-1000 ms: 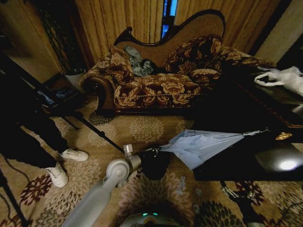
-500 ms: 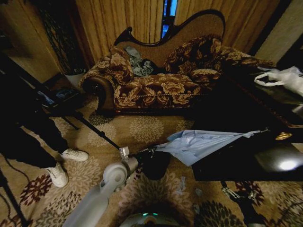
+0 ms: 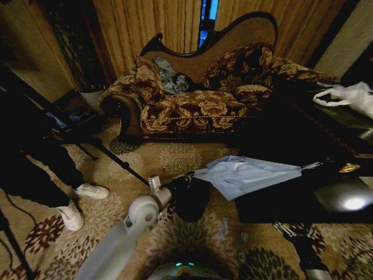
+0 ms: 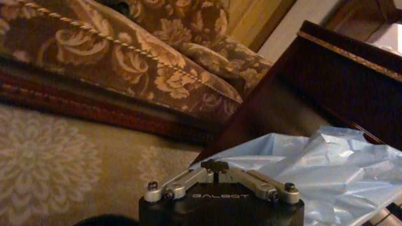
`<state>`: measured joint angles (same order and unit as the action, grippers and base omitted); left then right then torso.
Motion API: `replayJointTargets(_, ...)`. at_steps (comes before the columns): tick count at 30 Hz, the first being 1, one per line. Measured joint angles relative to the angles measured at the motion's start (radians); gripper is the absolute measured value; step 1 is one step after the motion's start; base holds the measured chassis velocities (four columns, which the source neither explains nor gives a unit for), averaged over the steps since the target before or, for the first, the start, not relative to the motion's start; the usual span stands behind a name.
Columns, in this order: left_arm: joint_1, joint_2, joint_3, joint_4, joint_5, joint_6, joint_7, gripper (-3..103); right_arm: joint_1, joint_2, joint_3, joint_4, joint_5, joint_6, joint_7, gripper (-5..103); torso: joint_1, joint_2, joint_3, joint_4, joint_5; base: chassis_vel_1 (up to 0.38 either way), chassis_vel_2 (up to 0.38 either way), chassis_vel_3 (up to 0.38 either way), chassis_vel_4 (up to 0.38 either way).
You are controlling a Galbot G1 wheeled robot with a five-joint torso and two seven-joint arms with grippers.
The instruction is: Place a garbage bag over the trash bin.
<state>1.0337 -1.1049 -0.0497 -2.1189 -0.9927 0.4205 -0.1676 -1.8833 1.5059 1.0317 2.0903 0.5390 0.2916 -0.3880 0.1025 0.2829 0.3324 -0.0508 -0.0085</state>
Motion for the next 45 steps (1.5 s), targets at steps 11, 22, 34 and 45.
replayJointTargets(11, -0.017, -0.001, 0.019, 0.033, 0.044, -0.008, 0.039, 0, -0.028, 0.015, 0.047, 0.113, 0.071, -0.016, 0.018, 100, 0.0, 0.0, 0.0, 0.0, -0.0001, 0.0, 0.0, 0.0, 0.0)
replayJointTargets(22, -0.02, -0.014, 0.033, 0.058, 0.069, -0.012, 0.054, 0, -0.055, 0.015, 0.073, 0.327, 0.139, -0.083, 0.11, 100, 0.0, 0.0, 0.0, 0.0, -0.0002, 0.0, 0.0, 0.0, 0.0)
replayJointTargets(34, -0.036, -0.039, 0.085, 0.051, 0.136, -0.019, 0.044, 0, 0.056, -0.114, -0.019, 0.418, 0.044, -0.303, 0.351, 100, 0.0, 0.0, 0.0, 0.0001, 0.0002, 0.0, 0.0, 0.0, 0.0)
replayJointTargets(45, -0.034, -0.032, 0.12, 0.073, 0.259, -0.043, 0.062, 0, 0.099, -0.237, -0.094, 0.414, 0.058, -0.509, 0.489, 100, 0.0, 0.0, 0.0, 0.0, 0.0001, 0.0, 0.0, 0.0, 0.0)
